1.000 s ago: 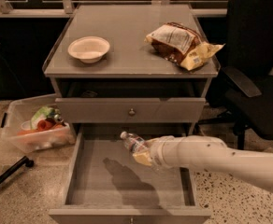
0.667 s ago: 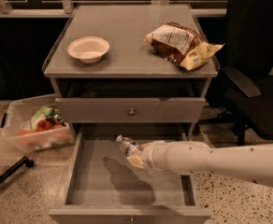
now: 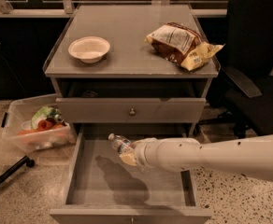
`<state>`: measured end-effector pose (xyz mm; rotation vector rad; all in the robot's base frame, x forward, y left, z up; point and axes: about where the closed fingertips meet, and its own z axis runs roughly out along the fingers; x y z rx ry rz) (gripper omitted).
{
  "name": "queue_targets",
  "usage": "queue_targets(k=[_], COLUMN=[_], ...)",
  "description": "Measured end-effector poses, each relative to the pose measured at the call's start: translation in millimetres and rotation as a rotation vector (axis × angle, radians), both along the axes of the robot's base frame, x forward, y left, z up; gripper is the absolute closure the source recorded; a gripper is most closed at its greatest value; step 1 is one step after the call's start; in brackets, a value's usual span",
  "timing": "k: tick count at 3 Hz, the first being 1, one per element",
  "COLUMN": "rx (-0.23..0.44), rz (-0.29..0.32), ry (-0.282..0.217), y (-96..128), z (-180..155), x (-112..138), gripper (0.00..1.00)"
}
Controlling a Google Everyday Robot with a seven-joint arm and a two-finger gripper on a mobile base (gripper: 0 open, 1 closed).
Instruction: Place water bottle into middle drawer
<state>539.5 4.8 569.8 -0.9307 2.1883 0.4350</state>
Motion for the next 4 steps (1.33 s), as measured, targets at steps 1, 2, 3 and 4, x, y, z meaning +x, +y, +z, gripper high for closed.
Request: queue_targets(k=[1,2,3,4], rx=[-0.044,-0.105,-0.143,-0.166], rz=[0.108,0.293,0.445,0.527], ry=[-0.018,-0.063,-0.114,-0.166], y=[18,48,64,66], z=[-17,-47,-75,-98], x=[2,11,24,37], gripper=[1.0,1.0,1.0,1.0])
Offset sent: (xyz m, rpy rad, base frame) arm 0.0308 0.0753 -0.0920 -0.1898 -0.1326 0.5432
